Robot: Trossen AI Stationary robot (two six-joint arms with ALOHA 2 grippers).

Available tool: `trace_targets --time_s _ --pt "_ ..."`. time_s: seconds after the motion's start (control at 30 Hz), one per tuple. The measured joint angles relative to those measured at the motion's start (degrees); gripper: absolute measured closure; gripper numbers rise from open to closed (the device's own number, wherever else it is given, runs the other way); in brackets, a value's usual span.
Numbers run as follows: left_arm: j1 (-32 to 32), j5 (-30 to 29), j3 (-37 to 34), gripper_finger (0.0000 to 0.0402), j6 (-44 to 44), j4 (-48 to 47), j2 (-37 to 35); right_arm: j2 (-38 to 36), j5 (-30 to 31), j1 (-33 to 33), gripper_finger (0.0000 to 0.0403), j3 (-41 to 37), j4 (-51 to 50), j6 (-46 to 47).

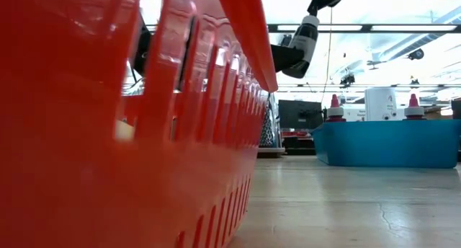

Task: Pick & Place Food Item
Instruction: Put the top black food coloring bottle into the blue bin

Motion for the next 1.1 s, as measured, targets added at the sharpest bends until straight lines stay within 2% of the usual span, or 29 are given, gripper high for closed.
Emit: trace_targets --time_s 0.17,0.87,1.1 --pt "0.00 0.00 -0.03 0.0338 0.00 -0.03 0.00 2.77 -2.48 -1.14 0.0175 0.94 -1.58 0.23" --pt "0.04 -0.04 -0.11 0.0338 -0.20 -0.49 -0.01 6.74 -4.44 -2.54 0.0175 0.85 -1.14 -1.06" --pt "0.04 -0.08 -0.13 0.0338 -0.20 -0.68 -0.02 6.98 -4.66 -2.86 0.0193 0.81 -0.87 -1.27"
